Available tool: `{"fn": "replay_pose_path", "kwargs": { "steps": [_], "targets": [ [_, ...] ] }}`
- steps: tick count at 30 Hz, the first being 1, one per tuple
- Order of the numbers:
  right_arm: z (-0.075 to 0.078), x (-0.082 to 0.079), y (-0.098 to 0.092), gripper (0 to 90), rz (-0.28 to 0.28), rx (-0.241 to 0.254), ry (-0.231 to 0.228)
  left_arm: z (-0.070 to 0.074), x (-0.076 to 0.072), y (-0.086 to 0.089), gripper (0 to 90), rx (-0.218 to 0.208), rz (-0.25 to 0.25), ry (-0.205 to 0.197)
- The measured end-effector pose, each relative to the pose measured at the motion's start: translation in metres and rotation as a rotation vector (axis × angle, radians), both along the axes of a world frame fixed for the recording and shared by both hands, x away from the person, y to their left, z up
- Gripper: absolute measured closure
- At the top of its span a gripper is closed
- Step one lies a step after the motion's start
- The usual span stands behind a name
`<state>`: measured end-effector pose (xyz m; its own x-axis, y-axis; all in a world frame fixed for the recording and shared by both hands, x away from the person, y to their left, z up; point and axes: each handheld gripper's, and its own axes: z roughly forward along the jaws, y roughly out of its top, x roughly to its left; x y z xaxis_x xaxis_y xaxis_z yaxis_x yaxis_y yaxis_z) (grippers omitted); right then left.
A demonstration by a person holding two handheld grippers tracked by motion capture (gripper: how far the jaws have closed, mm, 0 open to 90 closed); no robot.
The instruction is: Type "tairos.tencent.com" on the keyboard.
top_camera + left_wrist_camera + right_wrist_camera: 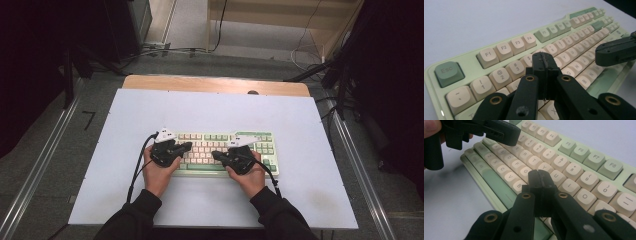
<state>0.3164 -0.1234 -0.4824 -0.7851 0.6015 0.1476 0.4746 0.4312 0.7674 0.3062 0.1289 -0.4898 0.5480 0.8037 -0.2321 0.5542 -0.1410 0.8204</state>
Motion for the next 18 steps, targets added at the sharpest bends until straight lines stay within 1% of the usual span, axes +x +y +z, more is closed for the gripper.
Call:
{"fn": "replay_pose_path", "kwargs": {
  "steps": [18],
  "targets": [
    [-0.0011,-0.0003,0.0010,88.0,0.004,-0.002,0.003,0.0003,-0.0006,-0.0001,90.0,0.003,-0.001,-0.002]
  ]
}}
